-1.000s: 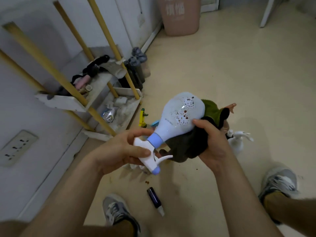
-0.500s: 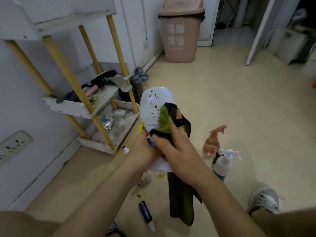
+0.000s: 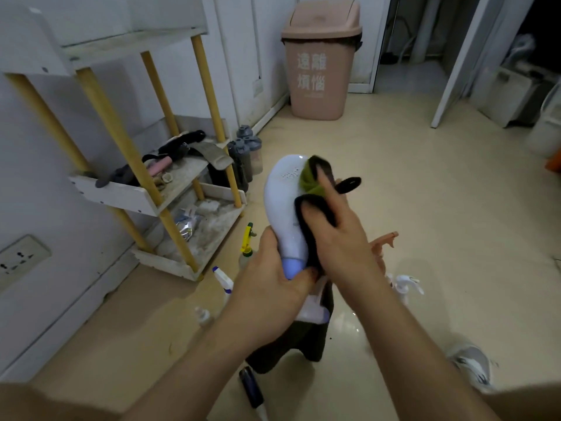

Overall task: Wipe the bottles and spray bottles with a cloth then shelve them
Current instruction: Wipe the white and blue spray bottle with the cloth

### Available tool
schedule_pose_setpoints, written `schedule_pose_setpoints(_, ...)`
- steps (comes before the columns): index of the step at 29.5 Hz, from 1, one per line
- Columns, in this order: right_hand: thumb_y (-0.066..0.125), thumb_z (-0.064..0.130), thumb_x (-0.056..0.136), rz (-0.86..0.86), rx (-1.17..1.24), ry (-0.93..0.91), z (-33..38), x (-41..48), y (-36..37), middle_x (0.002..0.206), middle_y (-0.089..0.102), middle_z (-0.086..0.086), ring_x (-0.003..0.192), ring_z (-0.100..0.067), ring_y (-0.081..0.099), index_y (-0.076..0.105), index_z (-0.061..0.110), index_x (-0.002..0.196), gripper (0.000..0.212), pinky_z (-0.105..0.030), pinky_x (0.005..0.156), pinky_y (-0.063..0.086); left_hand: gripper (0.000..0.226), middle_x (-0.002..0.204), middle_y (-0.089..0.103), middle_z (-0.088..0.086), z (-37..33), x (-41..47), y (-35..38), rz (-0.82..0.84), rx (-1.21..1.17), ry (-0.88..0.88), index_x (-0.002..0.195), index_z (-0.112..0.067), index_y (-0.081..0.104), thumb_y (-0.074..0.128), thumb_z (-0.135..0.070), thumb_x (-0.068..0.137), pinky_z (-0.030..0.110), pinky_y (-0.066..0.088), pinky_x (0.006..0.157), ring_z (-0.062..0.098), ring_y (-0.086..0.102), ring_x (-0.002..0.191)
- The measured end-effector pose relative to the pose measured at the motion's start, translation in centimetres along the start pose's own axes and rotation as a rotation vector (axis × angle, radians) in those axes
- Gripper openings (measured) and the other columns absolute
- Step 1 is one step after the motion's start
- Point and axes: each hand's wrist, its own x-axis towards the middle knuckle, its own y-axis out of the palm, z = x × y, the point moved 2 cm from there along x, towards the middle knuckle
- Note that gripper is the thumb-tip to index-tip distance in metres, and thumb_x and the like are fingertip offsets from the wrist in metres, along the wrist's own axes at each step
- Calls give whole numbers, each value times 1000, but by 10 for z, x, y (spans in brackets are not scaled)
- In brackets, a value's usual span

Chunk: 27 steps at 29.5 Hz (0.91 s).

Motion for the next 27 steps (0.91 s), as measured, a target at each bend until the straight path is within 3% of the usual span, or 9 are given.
schedule_pose_setpoints(3, 59, 11, 92, 79, -56, -75, -4, -29, 16, 155, 24, 8, 138, -2, 35, 47, 59, 130, 62, -11, 107, 35, 52, 102, 65, -11, -4, 8, -6, -43, 71, 10, 122, -29, 45, 58, -28, 72, 44, 55, 80, 13, 64, 94)
schedule_pose_setpoints(7, 64, 31, 89, -39, -200, 4, -2, 7, 2, 131, 43, 2, 111, -1, 51, 44, 59, 129, 53, 1, 88, 39, 45, 93, 63, -5, 0, -1, 5, -8, 178, 90, 118, -22, 42, 69, -26, 83, 38, 52, 70, 15, 62, 82)
schedule_pose_setpoints(11, 49, 37, 98, -243, -189, 157, 0, 41, -28, 91, 63, 9, 91, -11, 60, 64, 28, 97, 18, -27, 77, 43, 38, 82, 49, -9, 0, -12, 18, 24, 422, 137, 117, -26, 31, 56, -28, 89, 18, 34, 54, 12, 49, 70)
schedule_pose_setpoints(13, 45, 37, 99, -235, -176, 159, -3, 30, -29, 114, 58, 3, 106, -14, 54, 58, 32, 120, 24, -27, 85, 38, 49, 89, 56, -6, -4, -9, 18, -33, 495, 159, 131, -25, 27, 53, -26, 90, 25, 40, 61, 17, 54, 77)
schedule_pose_setpoints(15, 49, 37, 98, -197, -212, 99, -2, 2, -13, 146, 31, 0, 116, -9, 40, 26, 50, 145, 54, -22, 93, 33, 67, 108, 59, -1, -7, -2, 17, -100, 595, 173, 147, -21, 16, 52, -27, 91, 32, 44, 69, 22, 59, 91)
schedule_pose_setpoints(18, 55, 36, 96, -214, -164, 92, -7, -27, 10, 154, 12, 4, 129, -11, 37, 4, 65, 141, 74, -27, 101, 38, 78, 122, 53, -3, -9, 0, 22, -110, 846, 181, 154, -18, -1, 49, -33, 95, 27, 39, 70, 17, 59, 100)
schedule_pose_setpoints(21, 62, 33, 87, -345, -22, 244, -7, -11, -3, 139, 38, -4, 106, -18, 55, 22, 66, 133, 69, -30, 85, 51, 81, 126, 53, -3, -10, -3, 31, -20, 932, 167, 154, -19, -12, 45, -34, 98, 27, 34, 69, 16, 57, 103)
schedule_pose_setpoints(24, 63, 32, 84, -424, 49, 337, -10, 9, -28, 114, 56, -4, 91, -14, 59, 50, 44, 119, 40, -27, 72, 50, 78, 128, 54, -1, -6, -5, 39, 71, 953, 111, 153, -20, -17, 41, -30, 101, 28, 32, 67, 16, 57, 101)
schedule_pose_setpoints(27, 67, 31, 78, -452, 137, 412, -19, 21, -45, 76, 56, -9, 70, -23, 55, 59, 17, 74, 17, -34, 65, 45, 78, 130, 55, 0, 2, -8, 45, 150, 887, 66, 153, -23, -18, 41, -31, 102, 29, 39, 72, 18, 58, 105)
